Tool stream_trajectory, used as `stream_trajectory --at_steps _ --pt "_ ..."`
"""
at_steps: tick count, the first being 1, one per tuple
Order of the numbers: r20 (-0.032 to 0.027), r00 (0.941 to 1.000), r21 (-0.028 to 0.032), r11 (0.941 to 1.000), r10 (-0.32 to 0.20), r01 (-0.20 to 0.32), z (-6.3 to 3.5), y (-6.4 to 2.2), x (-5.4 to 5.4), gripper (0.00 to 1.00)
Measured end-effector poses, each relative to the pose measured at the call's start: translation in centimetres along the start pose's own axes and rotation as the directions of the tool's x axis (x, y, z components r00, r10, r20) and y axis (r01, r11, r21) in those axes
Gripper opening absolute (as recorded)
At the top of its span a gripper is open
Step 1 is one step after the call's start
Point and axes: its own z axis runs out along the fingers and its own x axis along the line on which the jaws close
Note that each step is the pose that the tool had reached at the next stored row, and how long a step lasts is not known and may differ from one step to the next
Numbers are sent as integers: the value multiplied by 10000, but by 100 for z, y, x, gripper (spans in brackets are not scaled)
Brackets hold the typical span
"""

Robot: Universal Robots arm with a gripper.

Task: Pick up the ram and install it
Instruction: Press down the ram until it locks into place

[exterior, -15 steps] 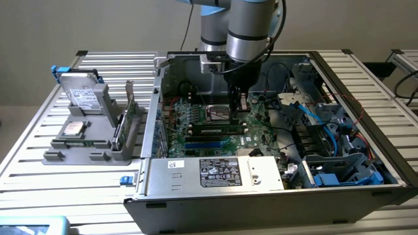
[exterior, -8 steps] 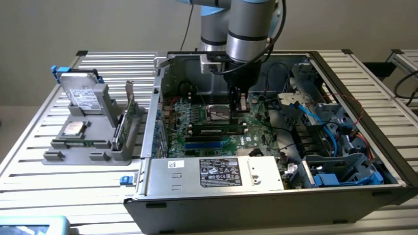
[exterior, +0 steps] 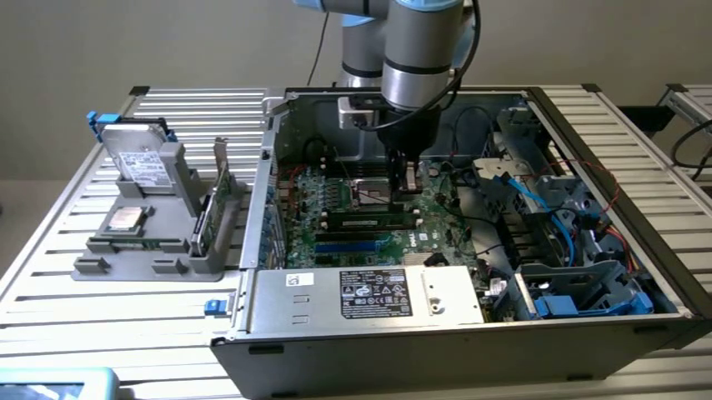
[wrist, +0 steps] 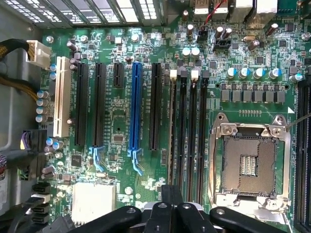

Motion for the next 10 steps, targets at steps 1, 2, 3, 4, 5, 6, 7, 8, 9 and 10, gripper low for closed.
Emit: stream_trajectory --at_steps 1,2,3,4,5,6,7,8,9,10 --pt "-4 10000 24 10000 10 -10 2 0 0 11" --pt "-10 10000 59 10000 20 -20 3 0 0 11" --pt "-15 10000 97 9999 33 -33 7 -1 -1 11" --pt "-21 10000 118 9999 43 -43 9 -1 -1 11" --pt "-25 10000 131 9999 53 -52 12 -1 -1 11" --pt "-28 10000 137 9999 60 -60 13 -1 -2 11" --pt "-26 10000 138 9999 66 -65 16 -1 -5 11" --pt "-27 10000 139 9999 72 -71 17 -1 -7 11" --pt "-27 10000 139 9999 78 -77 18 -1 -9 11" --pt "-27 10000 139 9999 83 -83 18 -1 -12 11"
